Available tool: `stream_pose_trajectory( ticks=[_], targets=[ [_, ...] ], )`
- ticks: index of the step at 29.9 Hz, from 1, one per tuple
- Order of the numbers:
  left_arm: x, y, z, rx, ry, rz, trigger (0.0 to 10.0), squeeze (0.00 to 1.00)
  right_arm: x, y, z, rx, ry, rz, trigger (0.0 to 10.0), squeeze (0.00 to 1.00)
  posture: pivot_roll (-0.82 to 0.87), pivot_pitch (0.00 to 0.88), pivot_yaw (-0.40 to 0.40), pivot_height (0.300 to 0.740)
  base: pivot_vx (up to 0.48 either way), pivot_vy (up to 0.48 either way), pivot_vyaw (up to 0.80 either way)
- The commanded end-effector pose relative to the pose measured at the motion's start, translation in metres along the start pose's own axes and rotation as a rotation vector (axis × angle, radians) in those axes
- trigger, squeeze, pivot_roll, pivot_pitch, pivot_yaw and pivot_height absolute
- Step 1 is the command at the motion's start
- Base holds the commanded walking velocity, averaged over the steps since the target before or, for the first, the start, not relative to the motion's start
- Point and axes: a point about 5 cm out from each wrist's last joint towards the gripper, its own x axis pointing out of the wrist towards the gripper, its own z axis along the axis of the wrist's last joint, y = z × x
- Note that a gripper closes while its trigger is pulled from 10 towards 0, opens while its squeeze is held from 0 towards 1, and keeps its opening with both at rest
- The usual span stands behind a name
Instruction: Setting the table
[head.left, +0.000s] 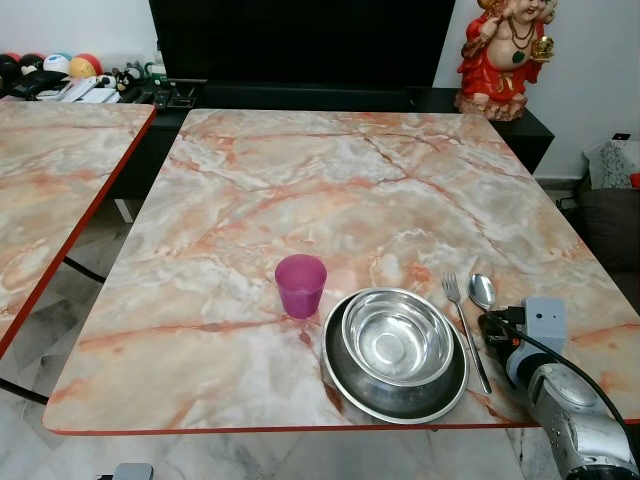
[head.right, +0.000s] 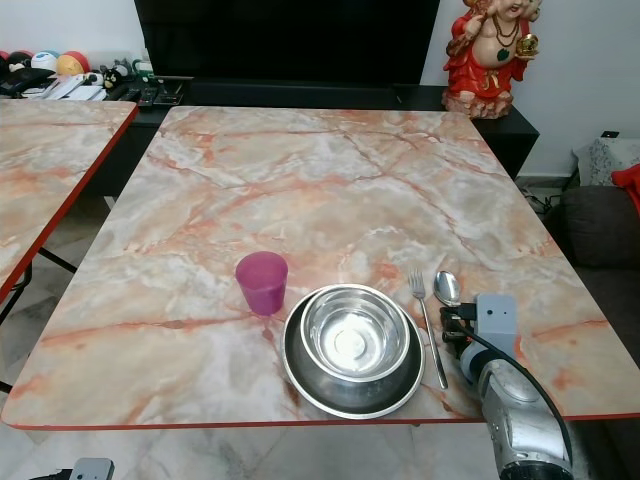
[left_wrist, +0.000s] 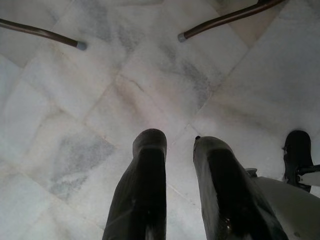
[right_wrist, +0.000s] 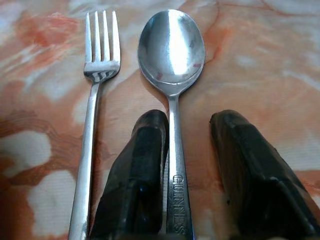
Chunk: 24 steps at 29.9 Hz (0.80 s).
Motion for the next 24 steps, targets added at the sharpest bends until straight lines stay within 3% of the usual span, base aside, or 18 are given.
stream_pose_trajectory(
  ticks=[1,14,24],
  targets=[
    [-0.002,0.001,-0.006,0.011,0.025,-0.001,10.0,0.00,-0.001,0.008,-0.016,0.039,0.063,0.046,10.0,0.00,0.03,0.122,-0.005,0.740,0.000,0.000,0.00],
    [-0.002,0.001,-0.005,0.012,0.025,-0.001,10.0,0.00,-0.003,0.007,-0.010,0.025,0.029,0.043,10.0,0.00,0.03,0.121,-0.005,0.740,0.000,0.000,0.00],
    [-0.002,0.001,-0.006,0.014,0.027,-0.003,10.0,0.00,-0.003,0.008,0.016,0.007,-0.100,0.033,10.0,0.00,0.03,0.114,-0.004,0.740,0.000,0.000,0.00]
  ],
)
